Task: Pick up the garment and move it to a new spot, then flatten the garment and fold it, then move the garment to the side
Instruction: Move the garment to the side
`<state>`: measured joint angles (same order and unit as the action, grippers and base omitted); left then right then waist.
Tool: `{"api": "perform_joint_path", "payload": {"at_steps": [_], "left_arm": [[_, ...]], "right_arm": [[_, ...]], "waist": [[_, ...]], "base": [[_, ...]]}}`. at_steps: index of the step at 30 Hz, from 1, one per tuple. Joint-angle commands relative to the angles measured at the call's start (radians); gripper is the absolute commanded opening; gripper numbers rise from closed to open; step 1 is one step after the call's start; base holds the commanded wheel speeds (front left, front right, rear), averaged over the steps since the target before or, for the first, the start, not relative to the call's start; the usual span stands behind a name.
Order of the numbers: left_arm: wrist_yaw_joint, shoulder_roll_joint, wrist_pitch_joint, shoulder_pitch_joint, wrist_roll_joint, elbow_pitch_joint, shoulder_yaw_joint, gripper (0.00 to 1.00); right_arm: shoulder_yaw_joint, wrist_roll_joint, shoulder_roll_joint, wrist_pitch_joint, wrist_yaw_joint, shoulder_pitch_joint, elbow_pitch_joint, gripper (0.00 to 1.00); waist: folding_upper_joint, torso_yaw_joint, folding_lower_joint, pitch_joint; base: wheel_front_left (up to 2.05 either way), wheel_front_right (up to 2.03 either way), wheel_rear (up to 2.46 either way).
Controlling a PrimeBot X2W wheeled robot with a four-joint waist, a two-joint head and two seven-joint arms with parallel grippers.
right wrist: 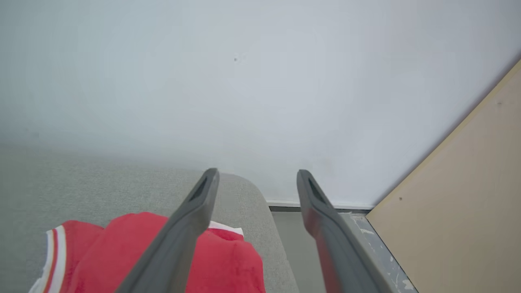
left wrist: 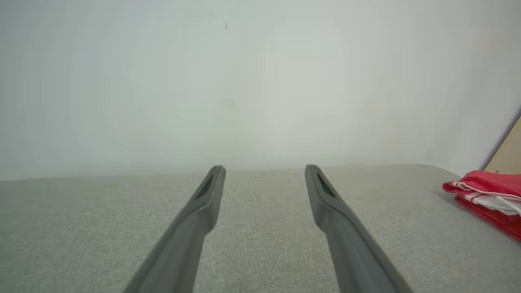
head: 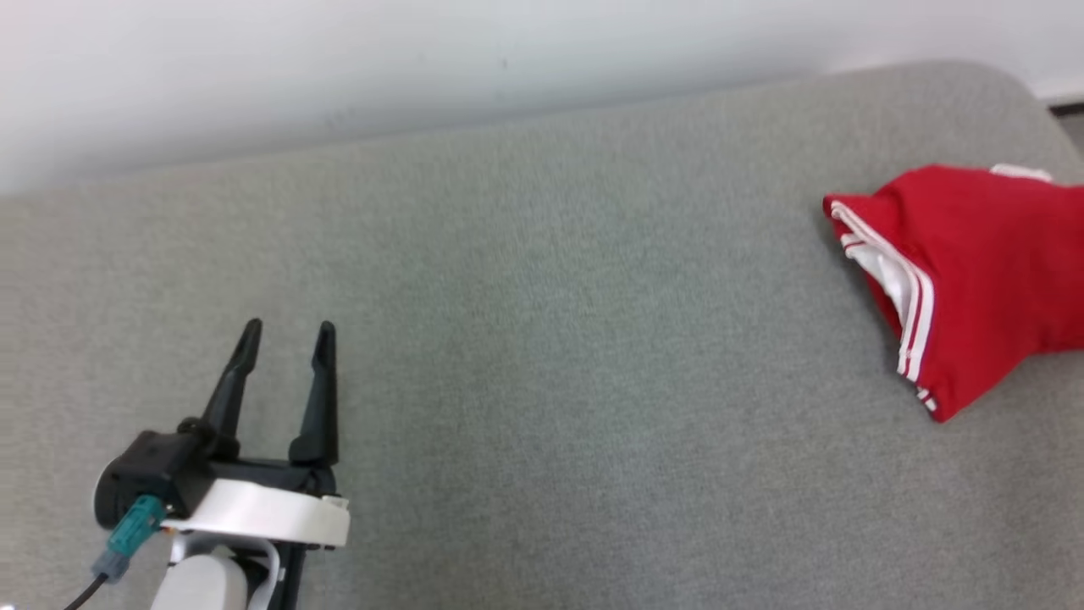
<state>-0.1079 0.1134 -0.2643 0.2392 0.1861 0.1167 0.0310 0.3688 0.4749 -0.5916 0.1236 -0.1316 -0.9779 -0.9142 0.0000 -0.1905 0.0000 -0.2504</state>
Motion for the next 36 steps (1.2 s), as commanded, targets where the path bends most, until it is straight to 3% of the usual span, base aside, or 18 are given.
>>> {"api": "perform_joint_path", "payload": {"at_steps": [1, 9, 21, 27, 36], "left_arm": [[0.003, 0.000, 0.001, -0.019, 0.001, 0.001, -0.014, 1.00], [0.030, -0.023, 0.001, -0.079, 0.016, 0.021, -0.084, 1.00], [0.036, -0.056, 0.001, -0.171, 0.064, 0.044, -0.116, 1.00], [0.020, -0.058, 0.001, -0.203, 0.076, 0.064, -0.117, 1.00], [0.006, -0.061, 0.001, -0.236, 0.080, 0.068, -0.114, 1.00]], "right_arm": [[0.009, 0.016, 0.003, 0.000, 0.002, 0.039, 0.039, 1.00], [-0.023, 0.069, 0.028, 0.020, 0.002, 0.261, 0.348, 1.00], [-0.200, 0.005, 0.218, 0.060, 0.002, 0.675, 0.674, 1.00], [-0.251, -0.043, 0.327, 0.112, 0.002, 0.820, 0.741, 1.00], [-0.281, -0.094, 0.414, 0.138, 0.002, 0.910, 0.749, 1.00]], "waist": [[0.0000, 0.023, 0.0000, 0.082], [0.0000, 0.047, 0.0000, 0.191], [0.0000, 0.071, 0.0000, 0.259], [0.0000, 0.074, 0.0000, 0.262], [0.0000, 0.070, 0.0000, 0.262]], "base": [[0.00, 0.00, 0.00], [0.00, 0.00, 0.00], [0.00, 0.00, 0.00], [0.00, 0.00, 0.00], [0.00, 0.00, 0.00]]}}
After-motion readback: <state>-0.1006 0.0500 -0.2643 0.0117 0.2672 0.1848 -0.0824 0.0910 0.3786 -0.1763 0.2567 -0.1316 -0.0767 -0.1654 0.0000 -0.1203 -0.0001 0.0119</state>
